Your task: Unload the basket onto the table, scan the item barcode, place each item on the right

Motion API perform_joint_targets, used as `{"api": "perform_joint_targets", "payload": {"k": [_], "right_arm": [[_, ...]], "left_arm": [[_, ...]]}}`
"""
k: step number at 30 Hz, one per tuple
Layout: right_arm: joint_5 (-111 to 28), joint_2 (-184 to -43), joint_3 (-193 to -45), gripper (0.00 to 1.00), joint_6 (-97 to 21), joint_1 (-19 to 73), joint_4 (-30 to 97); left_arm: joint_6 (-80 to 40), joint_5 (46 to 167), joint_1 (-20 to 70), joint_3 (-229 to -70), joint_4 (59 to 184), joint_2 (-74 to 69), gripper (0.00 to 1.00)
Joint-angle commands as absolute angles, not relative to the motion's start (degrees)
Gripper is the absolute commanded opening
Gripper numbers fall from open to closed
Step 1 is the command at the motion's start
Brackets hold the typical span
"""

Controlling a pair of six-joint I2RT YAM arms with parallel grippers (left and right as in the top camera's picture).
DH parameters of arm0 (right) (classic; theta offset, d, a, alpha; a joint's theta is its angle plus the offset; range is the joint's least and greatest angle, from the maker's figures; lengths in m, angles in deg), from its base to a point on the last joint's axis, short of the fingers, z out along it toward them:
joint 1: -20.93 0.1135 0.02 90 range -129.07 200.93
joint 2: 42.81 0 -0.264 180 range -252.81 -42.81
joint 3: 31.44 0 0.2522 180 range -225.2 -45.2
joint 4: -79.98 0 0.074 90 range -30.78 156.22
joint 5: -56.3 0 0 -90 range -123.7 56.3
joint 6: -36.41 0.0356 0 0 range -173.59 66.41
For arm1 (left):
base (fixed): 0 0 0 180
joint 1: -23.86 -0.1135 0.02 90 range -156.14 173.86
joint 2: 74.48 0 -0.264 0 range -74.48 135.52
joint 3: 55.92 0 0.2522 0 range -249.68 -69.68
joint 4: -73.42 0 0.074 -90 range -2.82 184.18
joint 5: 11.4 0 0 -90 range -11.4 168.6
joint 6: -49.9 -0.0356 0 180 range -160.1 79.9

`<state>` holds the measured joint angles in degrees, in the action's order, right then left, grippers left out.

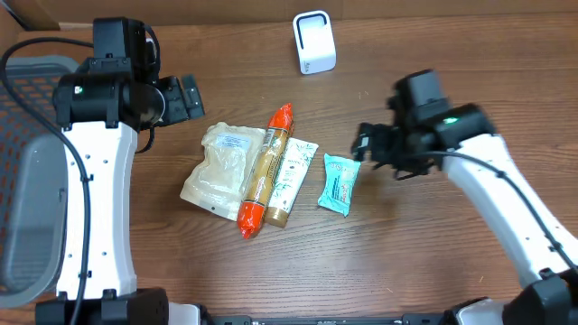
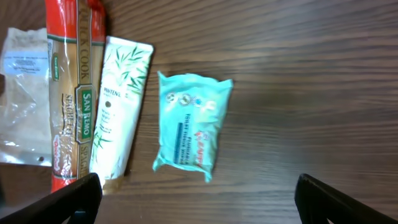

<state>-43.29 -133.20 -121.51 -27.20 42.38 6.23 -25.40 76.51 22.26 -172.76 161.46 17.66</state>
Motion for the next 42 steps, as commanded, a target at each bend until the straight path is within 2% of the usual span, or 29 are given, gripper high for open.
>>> {"api": "perform_joint_targets", "payload": {"k": [1,6,14,22,30,38,42], "right_arm": [[-34.98,-134.49,-121.38,0.99,-19.81,46.82,7.92],[-31.27,-138.1,-121.38,0.92,-17.56,51.52,10.36],[-28.36,-145.6,-121.38,0.88,-15.92,57.31,14.14],[-25.08,-149.71,-121.36,0.86,-14.74,60.04,15.26],[-23.83,-153.27,-121.36,0.75,-14.76,60.52,16.22],[-19.42,-156.2,-121.36,0.72,-14.76,64.0,15.52],[-16.16,-157.2,-121.36,0.68,-14.74,66.58,15.37]], "left_arm": [[-24.63,77.17,22.28,-172.52,161.79,19.3,1.0],[-24.63,77.17,22.37,-172.52,161.85,21.86,1.0],[-24.63,77.19,22.39,-172.52,162.38,23.74,0.99],[-24.63,77.17,22.39,-172.52,162.29,23.78,1.0],[-24.63,77.17,22.39,-172.52,162.16,23.78,0.99],[-24.63,77.17,22.41,-172.52,162.14,23.78,0.99],[-24.63,77.17,22.39,-172.52,162.16,23.78,0.99]]}}
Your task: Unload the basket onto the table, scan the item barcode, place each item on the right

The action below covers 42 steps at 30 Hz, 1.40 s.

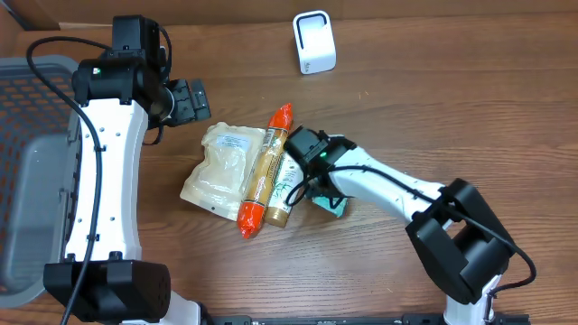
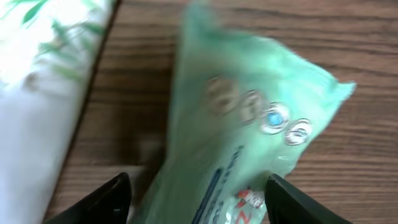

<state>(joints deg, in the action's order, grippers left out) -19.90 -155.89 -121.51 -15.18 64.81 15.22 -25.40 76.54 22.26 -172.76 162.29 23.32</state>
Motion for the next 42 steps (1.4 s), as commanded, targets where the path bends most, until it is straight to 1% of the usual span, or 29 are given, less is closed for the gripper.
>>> {"api": "perform_joint_targets", "payload": {"k": [1,9,12,13,14,15,16,22,26,28,30,34,36,38,41,42], "right_arm": [[-15.55,-157.4,-121.38,0.66,-14.74,66.99,15.39],[-13.6,-157.64,-121.38,0.54,-14.76,67.8,15.37],[-13.91,-157.64,-121.42,0.38,-14.85,67.8,15.26],[-14.13,-157.62,-121.53,0.31,-14.85,67.8,14.93],[-14.41,-157.6,-121.77,0.2,-15.0,67.8,14.47],[-14.72,-157.6,-122.23,0.07,-15.03,67.8,13.49],[-14.7,-157.57,-123.08,0.04,-15.03,67.78,11.89],[-16.25,-155.48,-130.62,0.04,-17.47,67.06,1.34],[-25.52,-149.42,-134.16,0.04,-24.01,65.31,1.25],[-33.67,-145.42,-134.21,0.04,-27.55,63.56,3.89],[-46.11,-141.64,-134.08,0.04,-31.22,59.87,6.47],[-69.03,-140.31,-132.37,0.04,-38.26,53.22,9.23],[-81.1,-140.33,-129.03,0.04,-41.25,49.7,12.55],[-90.43,-140.33,-123.87,0.04,-41.71,46.2,17.38],[-101.38,-140.94,-115.02,0.04,-41.5,41.22,25.75],[-103.15,-141.18,-112.48,0.04,-40.75,39.91,28.31]], "left_arm": [[-24.63,77.17,22.39,-172.52,162.14,23.78,1.0],[-24.63,77.17,22.43,-172.52,162.16,23.78,0.99],[-24.63,77.17,22.43,-172.52,162.14,23.78,0.99],[-24.63,77.17,22.43,-172.52,162.16,23.78,1.0],[-24.63,77.17,22.43,-172.52,162.16,23.78,0.99],[-24.63,77.17,22.43,-172.52,162.16,23.78,0.99],[-24.63,77.17,22.43,-172.52,162.16,23.78,1.0],[-24.63,77.17,22.43,-172.52,162.14,23.78,1.0],[-24.63,77.17,22.43,-172.52,162.14,23.78,1.0],[-24.63,77.17,22.43,-172.52,162.14,23.78,0.99],[-24.63,77.17,22.43,-172.52,162.14,23.78,1.0],[-24.63,77.17,22.43,-172.52,162.14,23.78,1.0],[-24.63,77.17,22.43,-172.52,162.14,23.78,1.0],[-24.63,77.17,22.43,-172.52,162.14,23.78,1.0],[-24.63,77.17,22.43,-172.52,162.14,23.78,1.0],[-24.63,77.17,22.43,-172.52,162.14,23.78,1.0]]}}
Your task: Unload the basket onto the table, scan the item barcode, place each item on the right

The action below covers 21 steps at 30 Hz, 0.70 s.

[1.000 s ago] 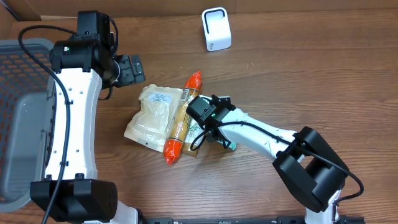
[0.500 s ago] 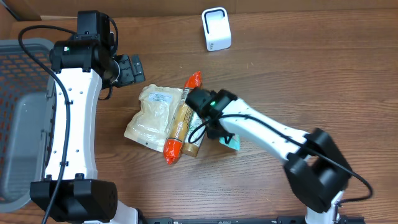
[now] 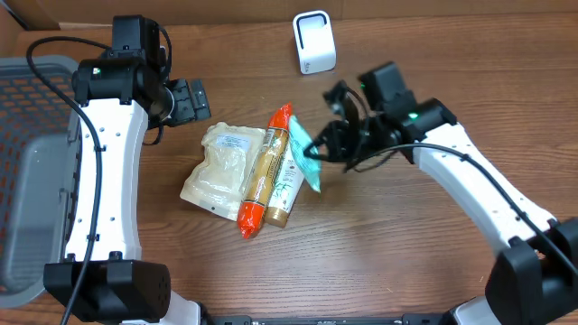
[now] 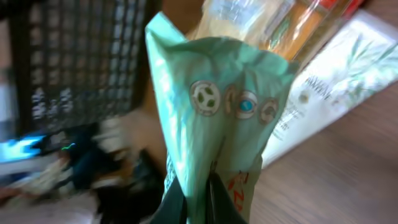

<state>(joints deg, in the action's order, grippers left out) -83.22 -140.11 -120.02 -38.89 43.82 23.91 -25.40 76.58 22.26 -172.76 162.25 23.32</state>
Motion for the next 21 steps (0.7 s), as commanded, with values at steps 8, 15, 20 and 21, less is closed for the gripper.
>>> {"api": "perform_joint_targets", "payload": {"k": [8,15,20,21], "right_arm": [[-95.7,-146.51,-99.85,0.04,-35.38,32.63,39.65],[-85.56,-149.31,-99.85,0.04,-33.8,32.96,37.6],[-77.12,-149.31,-99.85,0.11,-32.71,32.37,33.07],[-75.98,-149.31,-99.89,0.18,-32.73,32.15,32.31]], "left_arm": [[-24.63,77.17,22.43,-172.52,162.14,23.78,0.99],[-24.63,77.17,22.43,-172.52,162.14,23.78,1.0],[-24.63,77.17,22.43,-172.52,162.14,23.78,0.99],[-24.63,77.17,22.43,-172.52,162.14,23.78,1.0]]}}
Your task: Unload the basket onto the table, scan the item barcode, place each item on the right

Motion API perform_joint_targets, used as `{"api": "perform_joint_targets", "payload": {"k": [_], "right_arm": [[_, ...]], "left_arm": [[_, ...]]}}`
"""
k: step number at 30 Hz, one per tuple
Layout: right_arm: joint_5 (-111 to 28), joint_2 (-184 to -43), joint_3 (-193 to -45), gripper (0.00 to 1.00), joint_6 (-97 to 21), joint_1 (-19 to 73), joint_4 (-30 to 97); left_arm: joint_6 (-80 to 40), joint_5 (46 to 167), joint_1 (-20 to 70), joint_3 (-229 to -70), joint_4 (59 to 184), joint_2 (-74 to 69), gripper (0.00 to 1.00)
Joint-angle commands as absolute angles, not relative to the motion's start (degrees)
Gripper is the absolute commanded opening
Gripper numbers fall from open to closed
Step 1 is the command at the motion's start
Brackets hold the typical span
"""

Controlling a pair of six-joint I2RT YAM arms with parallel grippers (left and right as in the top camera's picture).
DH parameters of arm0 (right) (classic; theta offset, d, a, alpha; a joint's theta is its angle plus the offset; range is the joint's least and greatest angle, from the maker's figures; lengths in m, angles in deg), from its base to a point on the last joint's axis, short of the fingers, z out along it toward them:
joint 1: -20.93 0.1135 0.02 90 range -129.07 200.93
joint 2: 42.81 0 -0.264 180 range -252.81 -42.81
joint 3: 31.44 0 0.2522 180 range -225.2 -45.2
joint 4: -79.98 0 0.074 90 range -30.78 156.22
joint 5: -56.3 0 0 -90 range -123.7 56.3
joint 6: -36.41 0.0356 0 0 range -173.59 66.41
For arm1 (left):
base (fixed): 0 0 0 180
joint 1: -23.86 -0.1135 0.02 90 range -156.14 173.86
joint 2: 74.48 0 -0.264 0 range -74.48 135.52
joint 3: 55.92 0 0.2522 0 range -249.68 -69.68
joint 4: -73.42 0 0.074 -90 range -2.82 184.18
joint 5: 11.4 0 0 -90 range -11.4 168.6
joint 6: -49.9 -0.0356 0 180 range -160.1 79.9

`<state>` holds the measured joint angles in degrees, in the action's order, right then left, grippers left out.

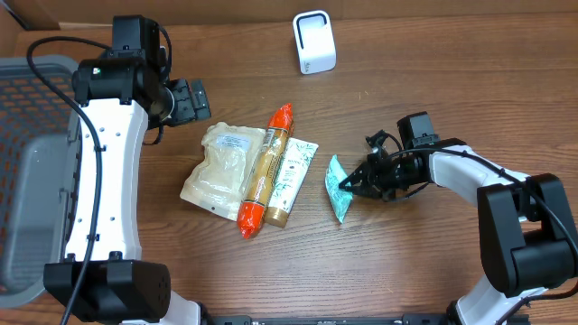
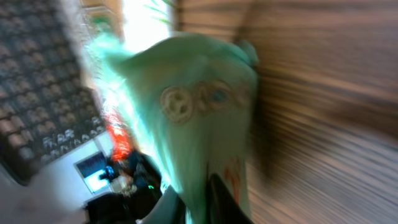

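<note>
A teal wipes packet point(image 1: 338, 188) stands on edge just right of the white tube, and my right gripper point(image 1: 354, 184) is shut on it from the right. The right wrist view is motion-blurred; there the teal packet point(image 2: 199, 118) fills the middle, pinched at its lower end between my right gripper point(image 2: 200, 202). A white barcode scanner point(image 1: 314, 41) stands at the back of the table, well away from the packet. My left gripper point(image 1: 195, 99) hangs open and holds nothing at the upper left, beyond the clear pouch.
A red and orange pasta pack point(image 1: 265, 171), a white bamboo-print tube point(image 1: 293, 171) and a clear pouch point(image 1: 221, 167) lie together mid-table. A grey mesh basket point(image 1: 36, 181) fills the left edge.
My right gripper, still shut on the teal packet, has moved from beside the top of the pasta pack to lower right of the tube. The left arm has not moved.
My right gripper was open above the teal packet, which lay flat right of the tube. Then its jaws were down around the packet. Then it held the packet lifted by the pasta pack, and now holds it on edge right of the tube.
</note>
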<state>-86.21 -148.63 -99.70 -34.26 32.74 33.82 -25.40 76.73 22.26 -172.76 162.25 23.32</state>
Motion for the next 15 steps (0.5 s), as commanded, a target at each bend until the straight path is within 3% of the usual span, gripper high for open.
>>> {"api": "perform_joint_targets", "payload": {"k": [1,4,6,15], "right_arm": [[-74.74,-149.31,-99.94,0.24,-32.73,31.91,31.46],[-71.53,-149.29,-100.11,0.39,-32.75,31.01,29.53],[-68.92,-149.29,-100.57,0.42,-32.77,30.47,28.15],[-58.17,-148.7,-111.08,0.46,-36.27,30.36,15.65]], "left_arm": [[-24.63,77.17,22.43,-172.52,162.14,23.78,1.0],[-24.63,77.17,22.43,-172.52,162.14,23.78,1.0],[-24.63,77.17,22.43,-172.52,162.14,23.78,1.0],[-24.63,77.17,22.43,-172.52,162.14,23.78,0.99]]}}
